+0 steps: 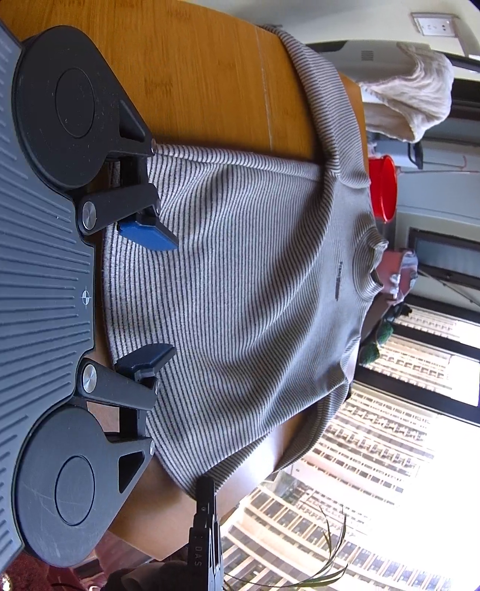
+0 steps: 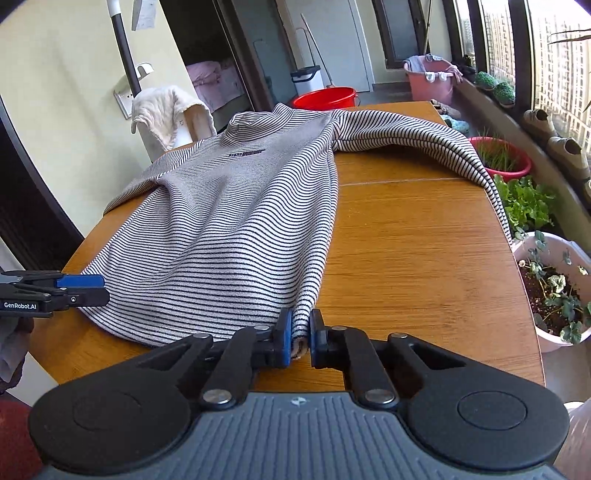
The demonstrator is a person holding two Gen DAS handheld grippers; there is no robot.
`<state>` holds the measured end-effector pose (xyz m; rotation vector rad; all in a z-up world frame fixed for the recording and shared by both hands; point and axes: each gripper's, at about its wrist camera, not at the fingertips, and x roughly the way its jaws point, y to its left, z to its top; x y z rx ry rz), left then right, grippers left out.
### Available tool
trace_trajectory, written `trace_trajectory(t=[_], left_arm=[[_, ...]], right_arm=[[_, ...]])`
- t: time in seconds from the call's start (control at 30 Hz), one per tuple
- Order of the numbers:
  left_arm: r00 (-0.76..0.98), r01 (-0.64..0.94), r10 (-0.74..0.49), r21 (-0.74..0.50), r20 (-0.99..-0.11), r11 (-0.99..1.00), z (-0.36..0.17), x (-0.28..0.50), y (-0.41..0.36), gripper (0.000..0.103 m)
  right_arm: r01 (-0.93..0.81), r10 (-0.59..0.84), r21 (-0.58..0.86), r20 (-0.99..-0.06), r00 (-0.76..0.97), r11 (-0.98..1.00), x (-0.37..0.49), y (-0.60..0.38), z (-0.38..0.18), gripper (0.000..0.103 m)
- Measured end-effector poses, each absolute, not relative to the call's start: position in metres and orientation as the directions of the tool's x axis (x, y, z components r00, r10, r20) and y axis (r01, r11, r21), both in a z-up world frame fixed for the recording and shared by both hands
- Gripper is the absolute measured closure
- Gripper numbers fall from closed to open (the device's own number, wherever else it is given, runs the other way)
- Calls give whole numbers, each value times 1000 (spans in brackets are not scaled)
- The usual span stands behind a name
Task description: Fold clothes
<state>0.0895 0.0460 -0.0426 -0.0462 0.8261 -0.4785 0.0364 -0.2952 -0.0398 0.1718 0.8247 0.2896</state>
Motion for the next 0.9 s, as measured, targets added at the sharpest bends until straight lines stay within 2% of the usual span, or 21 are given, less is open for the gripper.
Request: trace_trajectory(t=[0.1, 0.2, 0.27, 0.37, 0.47, 0.6, 0.7, 0.9], left_arm=[[546, 417, -450, -237, -707, 877, -40, 80, 47, 43], [549, 439, -470, -240, -691, 866, -32, 76, 51, 41], [599, 431, -449, -206, -663, 879, -23, 80, 53, 34], [675, 389, -419, -189, -608, 902, -10, 101, 55, 28], [700, 338, -406, -228, -587, 913, -10, 127, 51, 25], [674, 311, -398, -250, -622, 917, -29, 151, 39, 25], [632, 315, -400, -252, -664, 915, -48, 143, 44, 25], [630, 333, -387, -216, -674, 918, -49, 111, 59, 24]], right_arm=[[-214, 286, 191, -698, 657, 958, 31, -295, -29, 90], [-228, 260, 133, -632, 730, 964, 34, -295, -5, 87], [-243, 272, 129, -575, 771, 961, 43, -292, 9, 85], [-274, 327, 179, -526, 785, 945, 72, -278, 16, 75], [-309, 370, 205, -550, 749, 929, 101, -254, -1, 75], [-308, 372, 212, -608, 701, 927, 111, -237, -30, 74], [-301, 374, 224, -626, 684, 927, 100, -239, -43, 73], [-313, 387, 231, -618, 684, 922, 64, -251, -48, 73]])
